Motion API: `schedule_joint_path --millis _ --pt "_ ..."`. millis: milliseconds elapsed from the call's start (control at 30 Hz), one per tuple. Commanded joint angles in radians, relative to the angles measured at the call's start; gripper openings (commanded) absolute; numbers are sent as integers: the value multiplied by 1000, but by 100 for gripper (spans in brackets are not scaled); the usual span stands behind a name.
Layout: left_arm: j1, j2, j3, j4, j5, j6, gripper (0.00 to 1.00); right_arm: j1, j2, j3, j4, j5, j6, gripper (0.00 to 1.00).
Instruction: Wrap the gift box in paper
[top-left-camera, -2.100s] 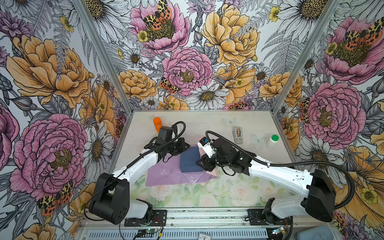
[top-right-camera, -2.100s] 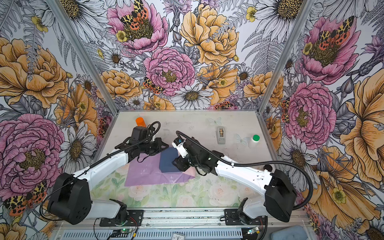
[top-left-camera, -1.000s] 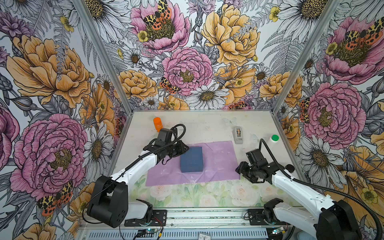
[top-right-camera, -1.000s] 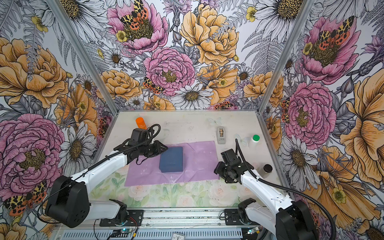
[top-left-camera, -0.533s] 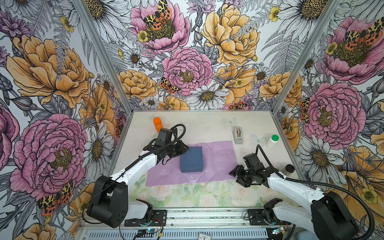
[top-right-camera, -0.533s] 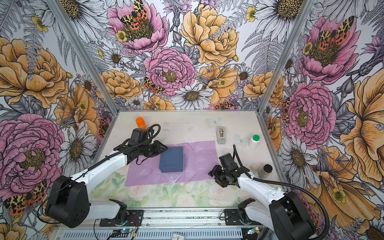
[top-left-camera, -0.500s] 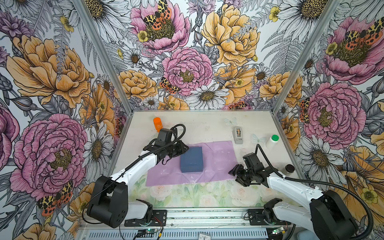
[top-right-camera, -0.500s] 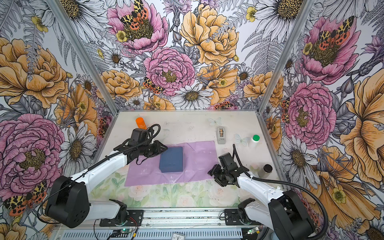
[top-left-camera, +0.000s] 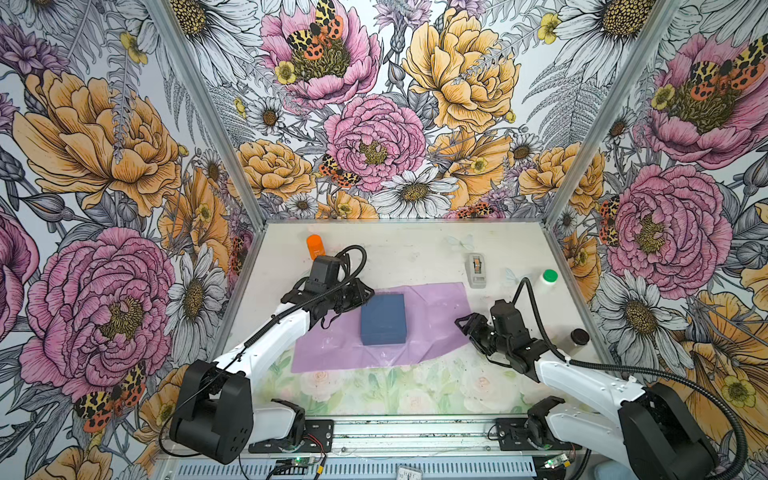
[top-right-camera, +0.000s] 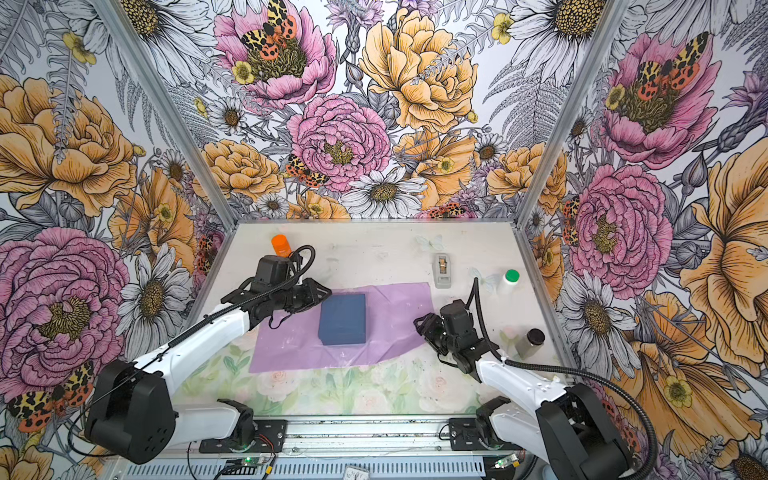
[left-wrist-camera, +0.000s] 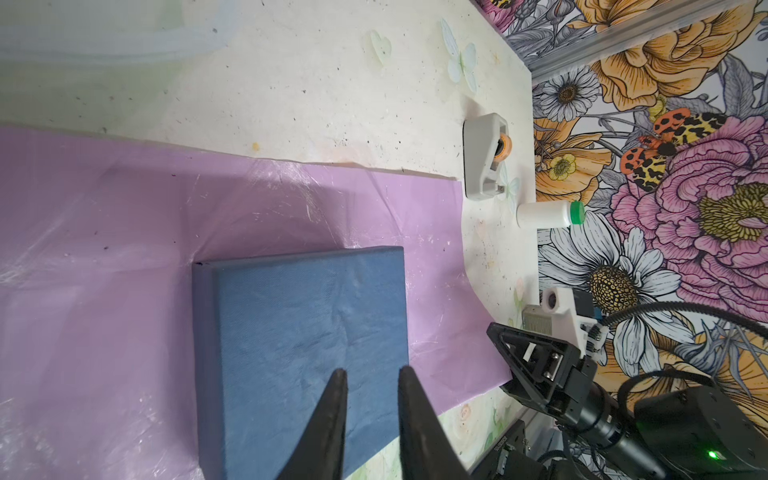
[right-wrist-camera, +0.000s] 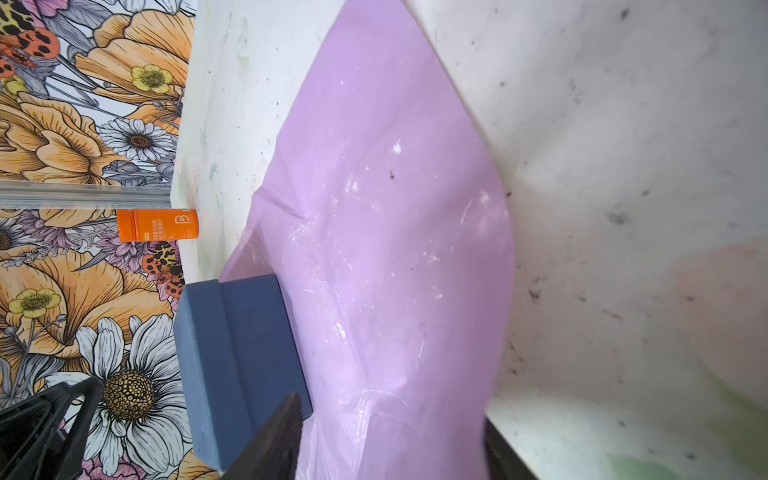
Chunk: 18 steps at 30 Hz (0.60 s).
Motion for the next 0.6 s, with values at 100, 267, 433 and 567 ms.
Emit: schedule_joint_path --millis 100,267,433,567 --pt "5 -14 22 0 -8 -3 25 0 -69 42 -123 60 -64 45" --pt "5 -18 23 0 -5 -5 27 0 -66 49 -133 63 -69 35" --pt "5 -23 22 0 -7 -5 27 -26 -73 67 -137 63 -82 36" --pt "7 -28 18 2 -9 -5 27 -46 -77 87 -137 15 -83 32"
